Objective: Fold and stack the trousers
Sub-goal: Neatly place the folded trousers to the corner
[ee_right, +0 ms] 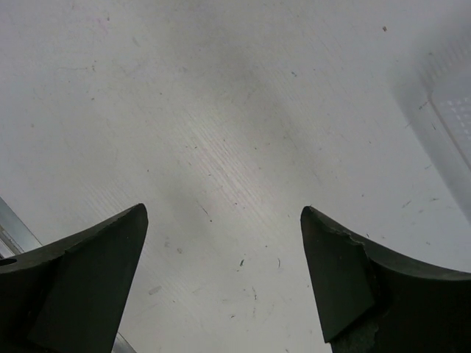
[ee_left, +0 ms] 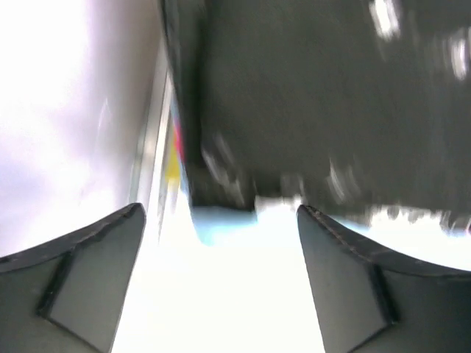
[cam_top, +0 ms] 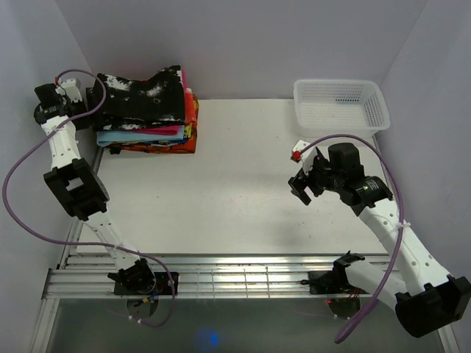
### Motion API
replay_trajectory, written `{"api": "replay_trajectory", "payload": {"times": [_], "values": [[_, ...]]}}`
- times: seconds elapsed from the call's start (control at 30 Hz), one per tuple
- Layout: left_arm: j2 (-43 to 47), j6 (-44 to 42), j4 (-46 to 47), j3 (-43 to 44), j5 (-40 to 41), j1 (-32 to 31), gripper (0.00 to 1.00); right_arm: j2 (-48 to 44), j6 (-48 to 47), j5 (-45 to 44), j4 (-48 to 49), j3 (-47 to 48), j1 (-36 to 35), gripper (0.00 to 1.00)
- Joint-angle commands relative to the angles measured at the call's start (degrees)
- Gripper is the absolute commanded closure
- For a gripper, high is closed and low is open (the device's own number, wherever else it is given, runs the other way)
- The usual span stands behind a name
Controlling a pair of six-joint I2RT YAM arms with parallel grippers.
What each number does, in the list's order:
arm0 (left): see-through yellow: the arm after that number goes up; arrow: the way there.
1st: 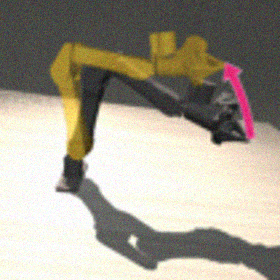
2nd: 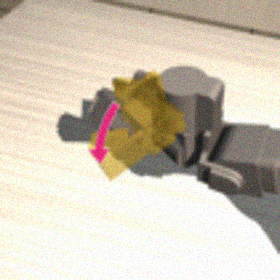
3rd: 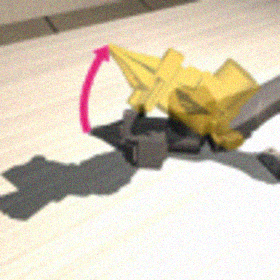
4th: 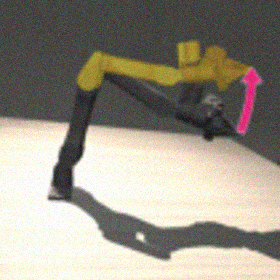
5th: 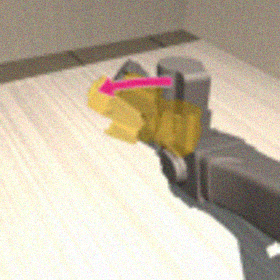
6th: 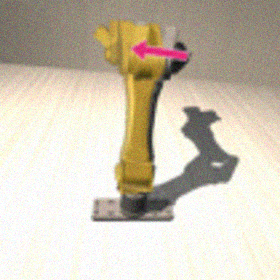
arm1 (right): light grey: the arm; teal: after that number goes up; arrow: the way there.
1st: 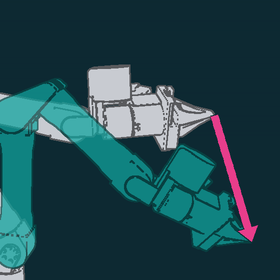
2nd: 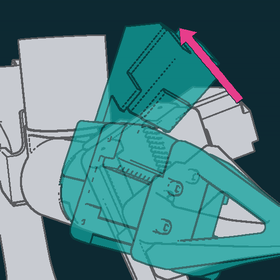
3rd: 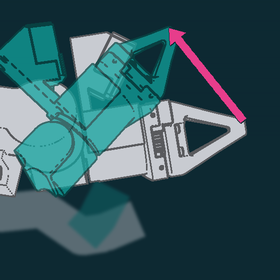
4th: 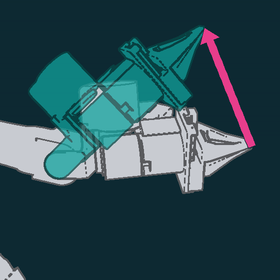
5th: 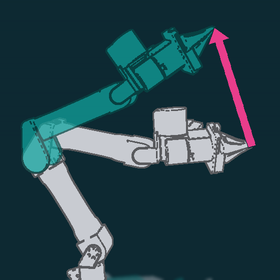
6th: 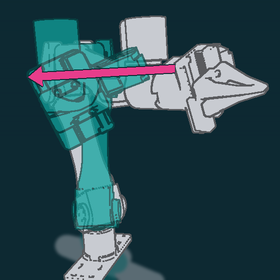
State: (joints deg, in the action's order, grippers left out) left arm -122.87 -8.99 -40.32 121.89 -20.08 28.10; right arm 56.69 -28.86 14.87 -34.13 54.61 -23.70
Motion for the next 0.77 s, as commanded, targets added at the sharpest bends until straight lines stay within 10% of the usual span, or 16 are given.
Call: {"api": "replay_trajectory", "payload": {"times": [0.0,0.4,0.73], "values": [[15.4,-6.7,-5.3,-13.7,0.7,0.7,0.02,-2.9,-0.8,0.2,-2.7,2.3,4.3,0.10],[44.7,-15.1,-14.8,-47.3,-7.2,-0.5,0.02,0.3,5.2,8.5,-3.7,-1.7,28.3,0.10],[48.3,-6.7,-13.4,-55.0,-12.5,-5.9,0.02,-5.4,12.1,10.9,1.0,-11.5,29.5,0.10]]}}
